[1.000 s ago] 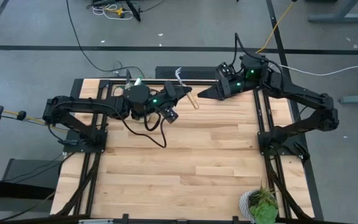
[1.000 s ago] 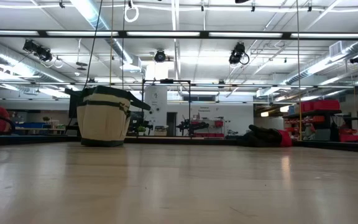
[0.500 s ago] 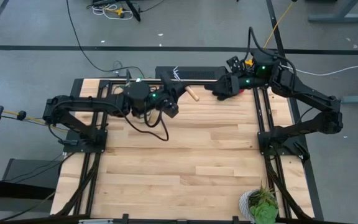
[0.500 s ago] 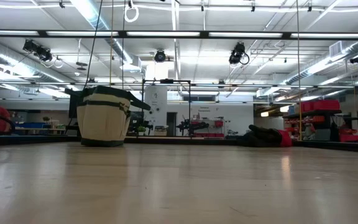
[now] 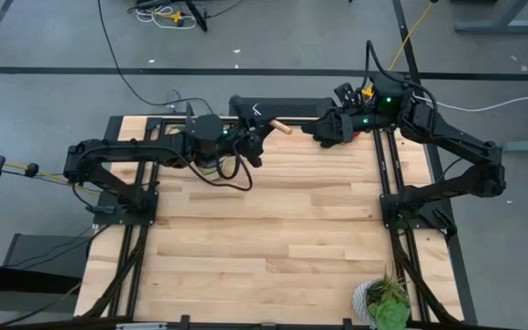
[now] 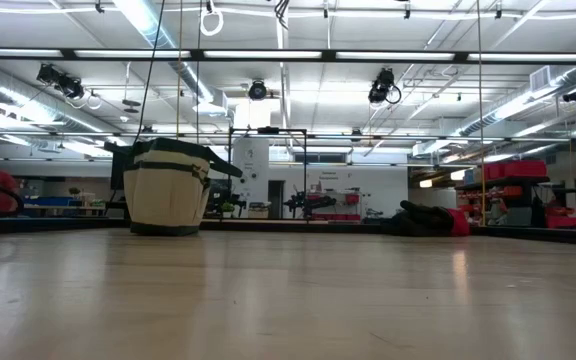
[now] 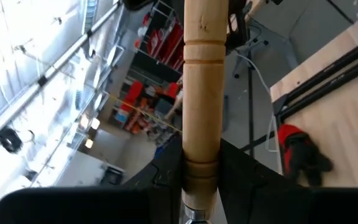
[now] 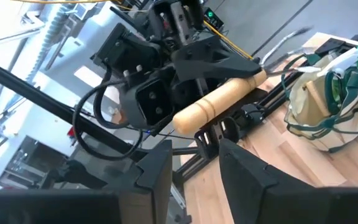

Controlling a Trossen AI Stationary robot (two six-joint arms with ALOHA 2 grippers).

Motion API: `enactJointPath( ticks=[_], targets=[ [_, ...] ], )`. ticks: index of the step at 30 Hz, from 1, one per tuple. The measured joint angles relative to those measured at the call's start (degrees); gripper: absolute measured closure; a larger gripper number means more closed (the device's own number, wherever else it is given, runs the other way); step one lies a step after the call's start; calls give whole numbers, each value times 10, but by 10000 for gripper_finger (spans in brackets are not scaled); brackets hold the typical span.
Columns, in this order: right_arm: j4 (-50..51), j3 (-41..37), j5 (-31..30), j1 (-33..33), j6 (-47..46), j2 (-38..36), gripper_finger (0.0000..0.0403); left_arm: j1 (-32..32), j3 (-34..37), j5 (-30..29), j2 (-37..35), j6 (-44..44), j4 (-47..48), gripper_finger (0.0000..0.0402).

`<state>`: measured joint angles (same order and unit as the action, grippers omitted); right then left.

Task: Pick & Place Garden tools in Gardening bag
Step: Put the brown hand rake into the gardening bag

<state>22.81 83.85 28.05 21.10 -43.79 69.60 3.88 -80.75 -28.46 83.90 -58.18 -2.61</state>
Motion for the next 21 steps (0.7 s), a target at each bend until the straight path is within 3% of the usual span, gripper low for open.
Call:
enactJointPath(
  ticks=[9, 21],
  targets=[
    [0, 0, 0, 0, 10, 0, 271, 1, 0, 2, -46, 73, 34, 322],
    [-1, 0, -1, 0, 8, 0, 271, 22, -1, 49, -164, 254, 233, 322]
  ],
)
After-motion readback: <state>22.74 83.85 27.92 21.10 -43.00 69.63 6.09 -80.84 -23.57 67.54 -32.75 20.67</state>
